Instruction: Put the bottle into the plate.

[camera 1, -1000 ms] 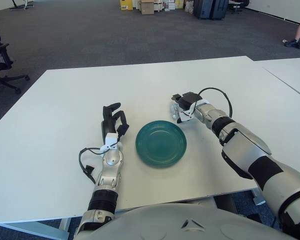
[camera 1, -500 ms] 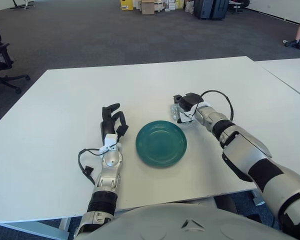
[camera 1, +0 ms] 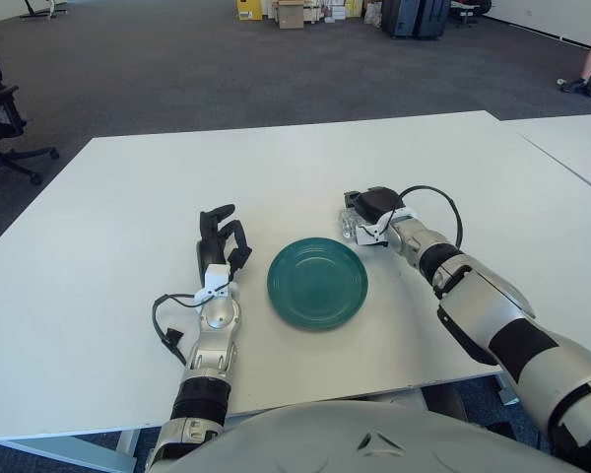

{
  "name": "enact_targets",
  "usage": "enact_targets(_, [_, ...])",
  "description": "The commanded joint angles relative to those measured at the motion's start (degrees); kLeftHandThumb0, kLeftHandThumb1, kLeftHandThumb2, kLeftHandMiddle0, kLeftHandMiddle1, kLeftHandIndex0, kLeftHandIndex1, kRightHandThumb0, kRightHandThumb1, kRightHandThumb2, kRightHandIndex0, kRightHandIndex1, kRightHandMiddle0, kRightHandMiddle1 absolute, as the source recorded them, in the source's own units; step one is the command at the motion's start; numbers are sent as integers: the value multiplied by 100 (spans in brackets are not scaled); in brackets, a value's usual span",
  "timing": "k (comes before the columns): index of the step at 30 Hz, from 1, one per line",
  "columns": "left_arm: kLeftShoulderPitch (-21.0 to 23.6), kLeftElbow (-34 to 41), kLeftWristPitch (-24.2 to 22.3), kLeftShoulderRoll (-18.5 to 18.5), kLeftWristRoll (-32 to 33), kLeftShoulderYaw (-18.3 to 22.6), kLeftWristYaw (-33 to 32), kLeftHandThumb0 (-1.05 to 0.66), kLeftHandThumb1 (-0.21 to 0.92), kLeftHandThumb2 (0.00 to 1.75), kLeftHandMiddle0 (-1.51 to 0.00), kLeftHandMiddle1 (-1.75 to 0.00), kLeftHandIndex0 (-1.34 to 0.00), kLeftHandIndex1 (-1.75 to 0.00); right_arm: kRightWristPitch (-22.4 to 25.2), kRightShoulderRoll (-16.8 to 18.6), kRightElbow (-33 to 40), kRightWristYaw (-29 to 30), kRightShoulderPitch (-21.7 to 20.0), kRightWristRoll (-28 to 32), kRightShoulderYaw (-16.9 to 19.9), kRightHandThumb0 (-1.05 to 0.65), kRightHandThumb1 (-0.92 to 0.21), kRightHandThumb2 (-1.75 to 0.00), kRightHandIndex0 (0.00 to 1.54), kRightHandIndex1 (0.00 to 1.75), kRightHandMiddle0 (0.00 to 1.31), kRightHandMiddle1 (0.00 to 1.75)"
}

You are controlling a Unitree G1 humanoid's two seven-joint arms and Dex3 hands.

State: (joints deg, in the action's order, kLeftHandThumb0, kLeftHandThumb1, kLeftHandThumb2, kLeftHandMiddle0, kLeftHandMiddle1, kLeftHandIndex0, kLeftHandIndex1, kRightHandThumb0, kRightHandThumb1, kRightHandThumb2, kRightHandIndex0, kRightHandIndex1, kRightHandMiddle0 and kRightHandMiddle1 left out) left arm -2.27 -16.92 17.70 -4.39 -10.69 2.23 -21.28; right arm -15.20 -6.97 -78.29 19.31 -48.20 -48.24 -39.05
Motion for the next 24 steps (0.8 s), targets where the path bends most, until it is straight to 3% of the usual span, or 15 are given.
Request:
enact_targets(1, [51, 55, -58, 39, 16, 22, 30, -61, 92, 78, -46, -55, -21, -111, -53, 13, -87, -104, 155, 78, 50, 0, -9, -156, 80, 167, 56, 175])
enact_targets(11, [100, -17, -55, 62, 48, 48, 67, -63, 92, 78, -45, -54, -20, -111, -200, -40, -83, -165, 142, 121, 145, 0, -9, -157, 78, 171, 55, 175])
enact_targets(24, [142, -112, 46, 100, 68, 53, 64, -63, 92, 78, -44, -53, -20, -111, -650, -220, -1, 0, -159, 481, 616, 0, -9, -157, 78, 171, 56, 175])
